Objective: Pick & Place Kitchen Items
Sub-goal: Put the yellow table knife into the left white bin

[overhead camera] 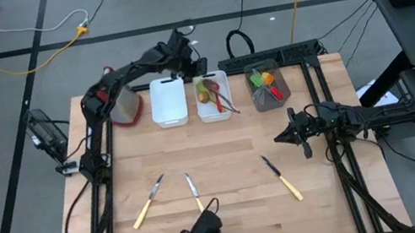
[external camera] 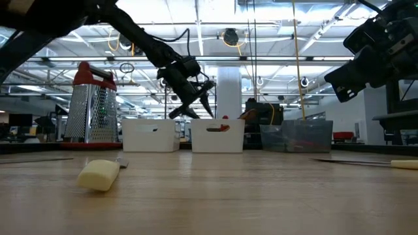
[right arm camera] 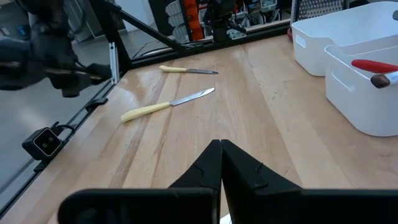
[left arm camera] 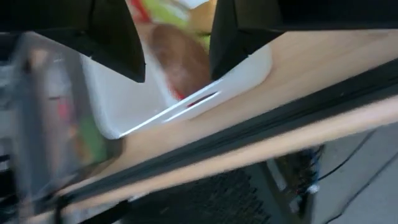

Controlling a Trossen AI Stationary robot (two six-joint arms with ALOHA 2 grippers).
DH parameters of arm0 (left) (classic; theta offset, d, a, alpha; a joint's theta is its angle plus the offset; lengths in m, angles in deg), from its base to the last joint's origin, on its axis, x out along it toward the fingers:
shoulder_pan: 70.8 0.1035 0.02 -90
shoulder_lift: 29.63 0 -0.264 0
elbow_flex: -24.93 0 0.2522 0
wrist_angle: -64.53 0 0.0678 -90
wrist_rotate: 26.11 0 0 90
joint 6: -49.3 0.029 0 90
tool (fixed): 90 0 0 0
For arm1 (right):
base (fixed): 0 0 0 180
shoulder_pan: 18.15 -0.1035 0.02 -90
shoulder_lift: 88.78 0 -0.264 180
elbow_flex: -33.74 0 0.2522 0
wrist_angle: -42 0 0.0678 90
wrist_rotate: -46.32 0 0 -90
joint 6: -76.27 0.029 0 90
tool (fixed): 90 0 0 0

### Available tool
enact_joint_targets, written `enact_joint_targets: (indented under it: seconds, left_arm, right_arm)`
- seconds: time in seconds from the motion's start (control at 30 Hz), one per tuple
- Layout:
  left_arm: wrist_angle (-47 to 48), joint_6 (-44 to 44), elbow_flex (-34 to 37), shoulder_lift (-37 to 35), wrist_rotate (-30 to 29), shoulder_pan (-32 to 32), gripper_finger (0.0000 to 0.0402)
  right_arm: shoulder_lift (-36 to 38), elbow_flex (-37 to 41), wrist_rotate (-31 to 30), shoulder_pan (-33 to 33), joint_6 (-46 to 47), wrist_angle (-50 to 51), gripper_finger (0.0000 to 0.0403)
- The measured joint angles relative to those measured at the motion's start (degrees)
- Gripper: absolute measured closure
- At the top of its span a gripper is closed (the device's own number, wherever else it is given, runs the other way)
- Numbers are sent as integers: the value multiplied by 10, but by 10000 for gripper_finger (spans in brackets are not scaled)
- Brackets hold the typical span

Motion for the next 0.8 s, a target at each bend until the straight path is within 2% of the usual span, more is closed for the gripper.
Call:
enact_joint_targets:
  seconds: [0.1,0.4,0.63,0.8]
  left_arm:
    - [-1,-1,0,-17,25,0,205]
    - [1,12,0,-119,27,-30,199]
    - [43,43,-1,-220,30,-113,199]
    - [112,28,-1,-276,-27,-196,199]
  right_arm:
    - [0,0,0,0,0,0,403]
    - [0,0,0,0,2,0,403]
    - [0,0,-1,0,1,0,403]
    - [0,0,0,0,0,0,403]
